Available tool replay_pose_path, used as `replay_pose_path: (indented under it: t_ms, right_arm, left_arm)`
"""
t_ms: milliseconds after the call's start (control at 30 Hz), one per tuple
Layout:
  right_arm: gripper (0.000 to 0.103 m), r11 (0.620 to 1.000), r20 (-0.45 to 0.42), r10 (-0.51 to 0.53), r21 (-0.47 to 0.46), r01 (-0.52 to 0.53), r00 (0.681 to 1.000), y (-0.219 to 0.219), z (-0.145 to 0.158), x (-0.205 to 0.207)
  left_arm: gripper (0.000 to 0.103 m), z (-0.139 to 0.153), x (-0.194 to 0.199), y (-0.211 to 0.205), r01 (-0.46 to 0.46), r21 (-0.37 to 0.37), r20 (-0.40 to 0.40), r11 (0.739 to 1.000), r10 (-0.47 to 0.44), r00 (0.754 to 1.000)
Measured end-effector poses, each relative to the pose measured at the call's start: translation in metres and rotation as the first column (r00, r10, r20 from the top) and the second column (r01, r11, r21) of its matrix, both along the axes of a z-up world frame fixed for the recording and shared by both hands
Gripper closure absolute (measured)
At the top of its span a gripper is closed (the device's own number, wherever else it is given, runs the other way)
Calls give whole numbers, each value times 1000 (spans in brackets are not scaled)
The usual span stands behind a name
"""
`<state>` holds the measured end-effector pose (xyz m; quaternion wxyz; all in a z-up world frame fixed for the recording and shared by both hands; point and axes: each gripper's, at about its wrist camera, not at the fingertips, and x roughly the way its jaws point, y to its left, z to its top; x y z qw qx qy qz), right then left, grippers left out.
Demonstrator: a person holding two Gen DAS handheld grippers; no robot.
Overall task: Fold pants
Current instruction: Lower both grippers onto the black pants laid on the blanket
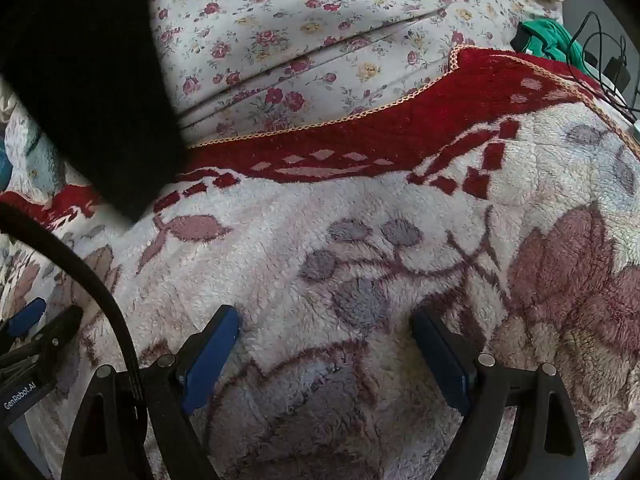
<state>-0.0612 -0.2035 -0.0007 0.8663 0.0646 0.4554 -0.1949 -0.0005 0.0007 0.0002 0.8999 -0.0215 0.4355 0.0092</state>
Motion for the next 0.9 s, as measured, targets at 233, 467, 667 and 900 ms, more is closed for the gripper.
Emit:
replay_pose_path:
  t_ms: [233,467,667,900]
  right_arm:
    - [16,1000,-1,-1,1,1,1000,1,1,0]
    - [15,1000,0,-1,2,1,1000,-1,0,1]
    - [15,1000,0,-1,3,1,1000,-1,1,1]
    - [15,1000,-3,-1,-2,1,1000,-1,-1,4]
  left_arm:
    - [14,2,1,6,0,2,0,1000,0,1000]
    - [14,0,2,2,-2,0,-2,1000,2,1000]
    - [14,0,1,-1,-1,3,-4,1000,1,1000]
    - [13,-1,1,-4,-1,22,-16,1000,1,1000]
